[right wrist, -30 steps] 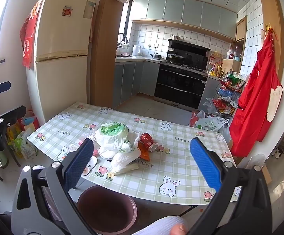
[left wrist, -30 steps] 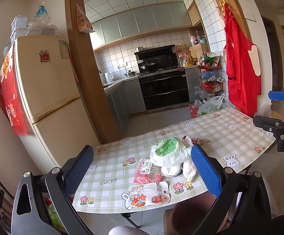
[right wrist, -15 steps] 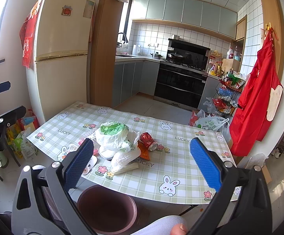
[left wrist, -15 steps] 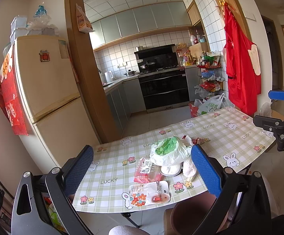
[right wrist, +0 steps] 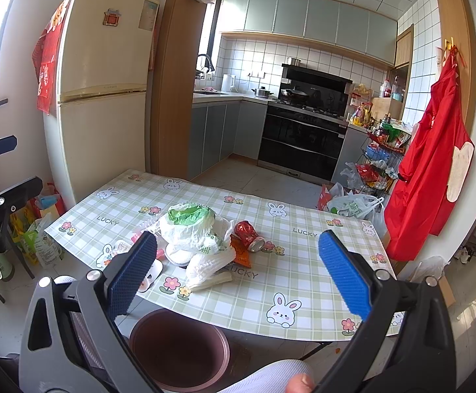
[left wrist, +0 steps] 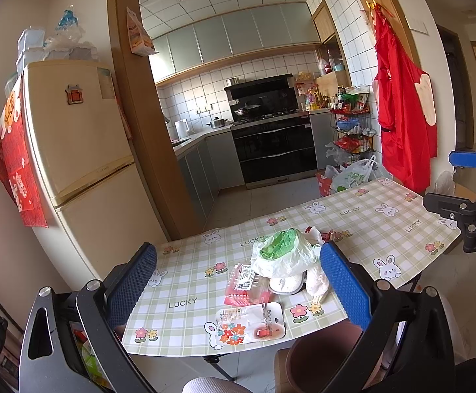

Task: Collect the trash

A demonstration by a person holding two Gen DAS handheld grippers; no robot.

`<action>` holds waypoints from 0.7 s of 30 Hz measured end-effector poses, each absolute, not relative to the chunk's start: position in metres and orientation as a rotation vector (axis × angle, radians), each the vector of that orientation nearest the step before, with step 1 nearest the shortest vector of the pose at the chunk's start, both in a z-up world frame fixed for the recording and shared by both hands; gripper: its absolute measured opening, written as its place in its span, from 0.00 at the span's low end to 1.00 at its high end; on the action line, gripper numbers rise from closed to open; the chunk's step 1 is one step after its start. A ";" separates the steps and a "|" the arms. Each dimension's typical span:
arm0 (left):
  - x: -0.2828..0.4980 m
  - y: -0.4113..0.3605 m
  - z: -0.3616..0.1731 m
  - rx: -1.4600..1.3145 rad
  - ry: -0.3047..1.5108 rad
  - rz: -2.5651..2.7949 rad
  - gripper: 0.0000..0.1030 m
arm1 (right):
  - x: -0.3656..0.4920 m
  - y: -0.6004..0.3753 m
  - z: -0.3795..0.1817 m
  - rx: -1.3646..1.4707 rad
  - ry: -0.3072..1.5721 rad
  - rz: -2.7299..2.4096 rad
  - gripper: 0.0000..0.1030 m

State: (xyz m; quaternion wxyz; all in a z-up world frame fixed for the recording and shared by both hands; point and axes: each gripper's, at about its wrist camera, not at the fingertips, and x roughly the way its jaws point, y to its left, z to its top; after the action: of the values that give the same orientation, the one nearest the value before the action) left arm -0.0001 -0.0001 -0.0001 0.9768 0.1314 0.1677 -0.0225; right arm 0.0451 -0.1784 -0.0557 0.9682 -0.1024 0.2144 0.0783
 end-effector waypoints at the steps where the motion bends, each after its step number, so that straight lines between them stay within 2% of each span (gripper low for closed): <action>1: 0.000 0.000 0.000 0.265 0.338 -0.045 0.95 | 0.045 -0.178 -0.056 -0.207 0.433 0.159 0.95; 21: 0.000 0.000 0.000 0.267 0.339 -0.045 0.95 | 0.045 -0.178 -0.056 -0.206 0.434 0.158 0.95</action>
State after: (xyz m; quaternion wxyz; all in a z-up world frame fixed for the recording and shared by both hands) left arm -0.0001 -0.0002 -0.0001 0.9766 0.1323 0.1679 -0.0222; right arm 0.0452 -0.1780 -0.0559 0.9681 -0.1021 0.2149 0.0781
